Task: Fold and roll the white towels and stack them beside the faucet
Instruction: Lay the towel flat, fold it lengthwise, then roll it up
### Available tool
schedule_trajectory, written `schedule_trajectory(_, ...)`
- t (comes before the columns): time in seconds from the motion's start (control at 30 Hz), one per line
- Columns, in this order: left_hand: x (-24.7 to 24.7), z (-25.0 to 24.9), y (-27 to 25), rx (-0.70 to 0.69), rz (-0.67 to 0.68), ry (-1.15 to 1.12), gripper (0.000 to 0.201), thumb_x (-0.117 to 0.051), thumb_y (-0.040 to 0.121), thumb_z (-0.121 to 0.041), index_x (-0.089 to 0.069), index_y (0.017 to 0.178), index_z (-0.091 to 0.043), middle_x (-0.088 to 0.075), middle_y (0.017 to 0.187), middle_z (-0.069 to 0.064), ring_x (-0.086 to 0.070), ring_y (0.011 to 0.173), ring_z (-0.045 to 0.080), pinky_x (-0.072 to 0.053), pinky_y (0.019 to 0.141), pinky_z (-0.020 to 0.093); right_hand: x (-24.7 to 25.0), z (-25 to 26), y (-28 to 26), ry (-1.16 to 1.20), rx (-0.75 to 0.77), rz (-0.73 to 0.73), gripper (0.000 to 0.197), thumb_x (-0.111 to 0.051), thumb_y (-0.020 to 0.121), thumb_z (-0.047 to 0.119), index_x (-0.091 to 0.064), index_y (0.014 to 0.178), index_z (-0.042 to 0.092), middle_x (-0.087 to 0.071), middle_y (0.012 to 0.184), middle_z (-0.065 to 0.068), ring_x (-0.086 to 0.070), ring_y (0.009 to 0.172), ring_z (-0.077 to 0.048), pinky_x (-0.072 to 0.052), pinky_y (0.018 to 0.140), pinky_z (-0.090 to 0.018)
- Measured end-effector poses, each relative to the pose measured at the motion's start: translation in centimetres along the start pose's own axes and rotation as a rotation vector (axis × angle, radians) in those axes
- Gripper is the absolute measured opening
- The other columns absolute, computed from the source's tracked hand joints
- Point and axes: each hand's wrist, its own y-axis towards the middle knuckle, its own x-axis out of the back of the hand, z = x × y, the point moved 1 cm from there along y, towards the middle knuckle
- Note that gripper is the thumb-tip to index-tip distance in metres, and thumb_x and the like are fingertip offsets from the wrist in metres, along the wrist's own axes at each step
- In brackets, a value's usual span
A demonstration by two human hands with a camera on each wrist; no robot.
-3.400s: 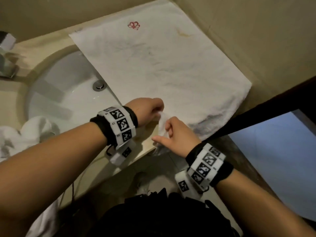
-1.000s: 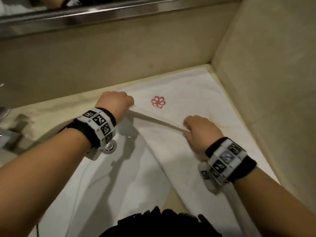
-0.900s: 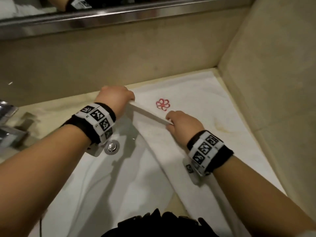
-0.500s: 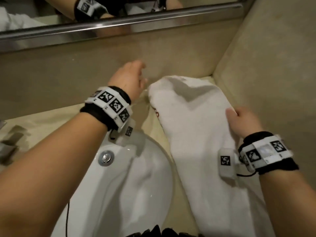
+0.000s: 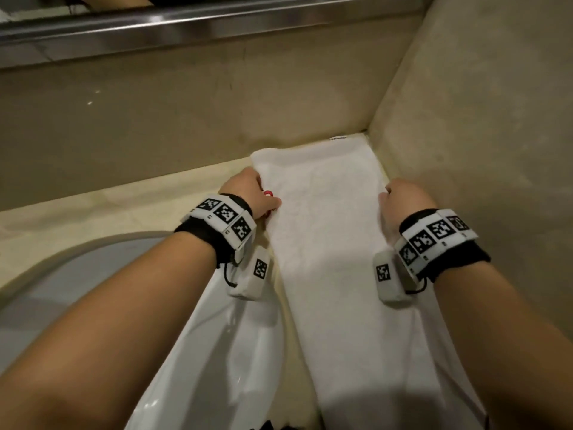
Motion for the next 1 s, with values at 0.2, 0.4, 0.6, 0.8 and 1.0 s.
schedule_trajectory(0.2,0.5,1.3,0.0,0.044,0.029,-0.129,0.037,-0.068,0.075,-0.048,-0.045,0.073,-0.019,-0.066,0.089,0.008,-0.06,0.081,0.028,-0.049,0.076,0.037,-0.6,0.0,0.8,0.001,-0.063,-0.015,0.029,-0.035,0.096,0.009,-0.048,0.117,-0.004,-0.056,0.122,-0.024,-0.053,0.111,-0.037,-0.043,0.085,-0.035)
schedule_trajectory(0.4,1.5,0.7,1.6,0.023,-0.018,-0.022,0.04,-0.05,0.089,-0.044,-0.045,0.065,-0.012,-0.059,0.071,0.007,-0.057,0.077,0.03,-0.041,0.067,0.031,0.1,1.1,1.7,0.094,-0.073,-0.034,0.04,-0.038,0.096,0.031,-0.047,0.119,-0.001,-0.056,0.121,-0.023,-0.054,0.109,-0.037,-0.034,0.073,-0.033)
schedule_trajectory(0.6,1.7,0.8,2.3,0.017,0.01,-0.075,0.033,-0.051,0.089,-0.043,-0.053,0.084,-0.01,-0.071,0.096,0.015,-0.066,0.09,0.032,-0.052,0.087,0.041,0.6,2.3,2.1,0.065,-0.104,-0.009,0.035,-0.032,0.097,0.01,-0.044,0.128,-0.002,-0.044,0.136,-0.018,-0.046,0.124,-0.03,-0.038,0.101,-0.035)
schedule_trajectory(0.8,0.5,1.3,1.1,-0.038,0.06,-0.146,0.036,-0.069,0.074,-0.046,-0.048,0.084,-0.019,-0.057,0.08,-0.003,-0.056,0.082,0.021,-0.045,0.073,0.03,0.2,0.6,1.5,0.089,-0.037,-0.034,0.04,-0.039,0.095,0.029,-0.046,0.123,0.001,-0.053,0.126,-0.02,-0.051,0.114,-0.037,-0.042,0.088,-0.037)
schedule_trajectory(1.0,0.3,0.5,0.5,-0.037,-0.009,-0.023,0.034,-0.065,0.08,-0.039,-0.05,0.088,-0.01,-0.063,0.088,0.007,-0.059,0.09,0.027,-0.041,0.07,0.032,-0.2,0.0,0.3,-0.009,-0.029,-0.011,0.032,-0.04,0.096,0.015,-0.045,0.123,-0.003,-0.051,0.128,-0.022,-0.049,0.116,-0.037,-0.041,0.092,-0.037)
